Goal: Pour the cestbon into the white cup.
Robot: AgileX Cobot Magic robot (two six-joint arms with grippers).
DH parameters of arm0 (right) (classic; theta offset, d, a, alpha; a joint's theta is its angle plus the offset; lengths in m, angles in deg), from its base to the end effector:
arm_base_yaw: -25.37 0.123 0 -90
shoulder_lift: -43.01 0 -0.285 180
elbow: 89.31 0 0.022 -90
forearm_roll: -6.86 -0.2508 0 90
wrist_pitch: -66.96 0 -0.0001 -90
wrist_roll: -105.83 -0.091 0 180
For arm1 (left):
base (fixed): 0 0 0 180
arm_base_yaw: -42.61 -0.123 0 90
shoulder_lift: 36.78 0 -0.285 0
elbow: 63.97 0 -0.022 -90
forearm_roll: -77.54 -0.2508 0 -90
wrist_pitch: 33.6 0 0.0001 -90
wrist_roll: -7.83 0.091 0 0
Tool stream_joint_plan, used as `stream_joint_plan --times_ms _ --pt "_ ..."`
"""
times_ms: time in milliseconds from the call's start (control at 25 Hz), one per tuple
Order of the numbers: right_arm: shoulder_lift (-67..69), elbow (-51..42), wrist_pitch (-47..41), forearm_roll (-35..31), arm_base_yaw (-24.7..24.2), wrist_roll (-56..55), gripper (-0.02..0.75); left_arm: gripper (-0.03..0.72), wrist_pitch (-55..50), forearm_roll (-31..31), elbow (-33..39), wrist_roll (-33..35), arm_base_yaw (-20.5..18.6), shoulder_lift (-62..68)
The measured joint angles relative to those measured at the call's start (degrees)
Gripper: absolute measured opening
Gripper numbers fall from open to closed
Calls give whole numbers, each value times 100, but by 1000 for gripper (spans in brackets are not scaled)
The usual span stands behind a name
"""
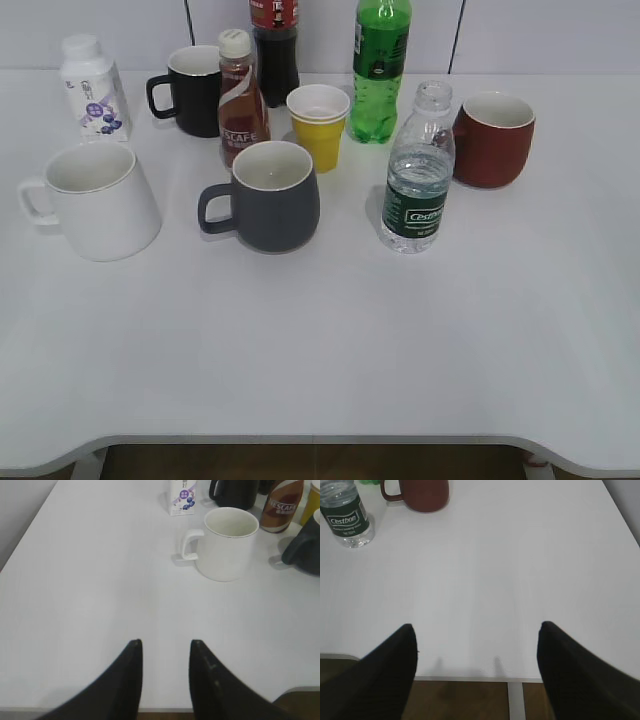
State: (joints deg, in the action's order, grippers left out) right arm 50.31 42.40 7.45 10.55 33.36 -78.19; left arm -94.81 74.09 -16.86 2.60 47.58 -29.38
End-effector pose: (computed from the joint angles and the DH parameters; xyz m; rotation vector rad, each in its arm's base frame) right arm -0.0052 -0.0058 0.2805 -0.0669 2.0066 0.0574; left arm -0.0089 0.0056 0.2838 -0.0088 2.0185 -0.0413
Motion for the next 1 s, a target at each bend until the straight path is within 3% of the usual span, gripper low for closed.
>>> stream_joint_plan --times_ms 1000 --pt "0 0 0 0 0 0 557 241 0 0 0 0 0 0"
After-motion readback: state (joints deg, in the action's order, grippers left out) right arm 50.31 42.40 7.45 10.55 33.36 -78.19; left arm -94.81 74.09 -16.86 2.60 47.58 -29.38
